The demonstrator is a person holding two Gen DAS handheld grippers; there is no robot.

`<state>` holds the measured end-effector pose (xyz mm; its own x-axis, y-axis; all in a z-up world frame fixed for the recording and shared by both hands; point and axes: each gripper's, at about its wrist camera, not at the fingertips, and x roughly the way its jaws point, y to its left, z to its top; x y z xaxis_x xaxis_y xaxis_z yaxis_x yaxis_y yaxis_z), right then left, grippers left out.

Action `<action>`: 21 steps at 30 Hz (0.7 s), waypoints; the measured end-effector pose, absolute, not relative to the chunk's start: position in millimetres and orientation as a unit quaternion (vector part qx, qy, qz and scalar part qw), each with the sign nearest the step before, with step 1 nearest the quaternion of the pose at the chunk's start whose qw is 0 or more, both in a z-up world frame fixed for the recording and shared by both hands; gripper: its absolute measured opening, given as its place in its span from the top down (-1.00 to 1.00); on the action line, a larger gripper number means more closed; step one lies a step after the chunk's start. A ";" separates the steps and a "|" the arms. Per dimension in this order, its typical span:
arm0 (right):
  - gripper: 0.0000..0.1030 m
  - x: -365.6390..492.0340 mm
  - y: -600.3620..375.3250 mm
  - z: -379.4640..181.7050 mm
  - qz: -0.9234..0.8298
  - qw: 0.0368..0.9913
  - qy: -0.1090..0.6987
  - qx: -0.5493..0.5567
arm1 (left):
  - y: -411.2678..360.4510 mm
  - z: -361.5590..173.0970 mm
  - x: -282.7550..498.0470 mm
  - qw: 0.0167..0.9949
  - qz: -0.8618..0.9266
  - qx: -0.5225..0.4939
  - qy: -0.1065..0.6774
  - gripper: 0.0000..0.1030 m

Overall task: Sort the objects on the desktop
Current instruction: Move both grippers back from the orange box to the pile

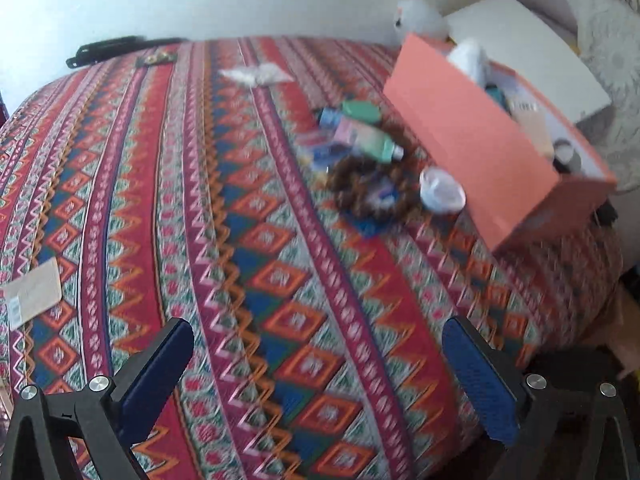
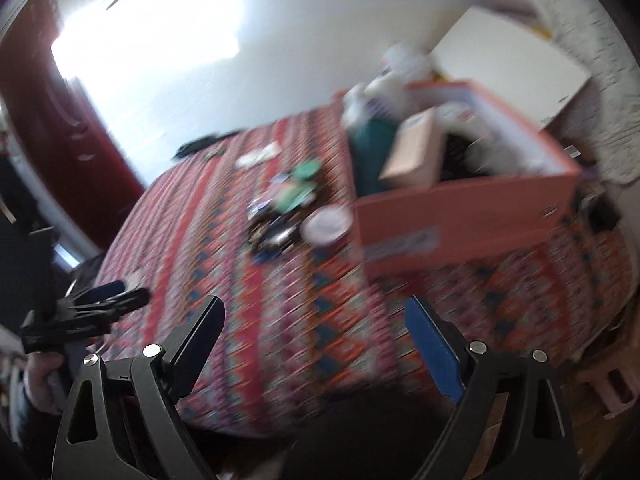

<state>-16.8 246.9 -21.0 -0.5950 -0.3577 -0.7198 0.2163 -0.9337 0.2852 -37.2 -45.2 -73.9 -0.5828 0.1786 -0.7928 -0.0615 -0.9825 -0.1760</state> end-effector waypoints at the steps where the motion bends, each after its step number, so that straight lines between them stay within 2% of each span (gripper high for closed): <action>1: -0.81 -16.4 235.1 -26.8 -0.883 0.172 -0.082 0.428 | -47.8 -75.7 -35.8 0.072 0.887 -0.452 -0.068 -0.99; 7: -0.81 -31.4 179.6 -45.3 -0.875 0.181 -0.043 0.446 | -67.5 -72.6 -56.4 0.088 0.883 -0.450 -0.100 -0.99; 12: -0.81 -48.8 160.0 -59.2 -0.869 0.180 -0.041 0.459 | -70.9 -63.3 -98.5 0.098 0.882 -0.451 -0.100 -0.99; 21: -0.81 -82.9 150.4 -97.6 -0.856 0.160 -0.072 0.487 | -12.2 -67.0 -210.0 0.141 0.877 -0.460 -0.018 -0.99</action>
<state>-82.9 150.4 -97.6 -0.4744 -0.3429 -0.8108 0.2033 -0.9388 0.2781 -210.0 -12.2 -67.0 -0.5377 0.2640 -0.8007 -0.2309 -0.9595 -0.1614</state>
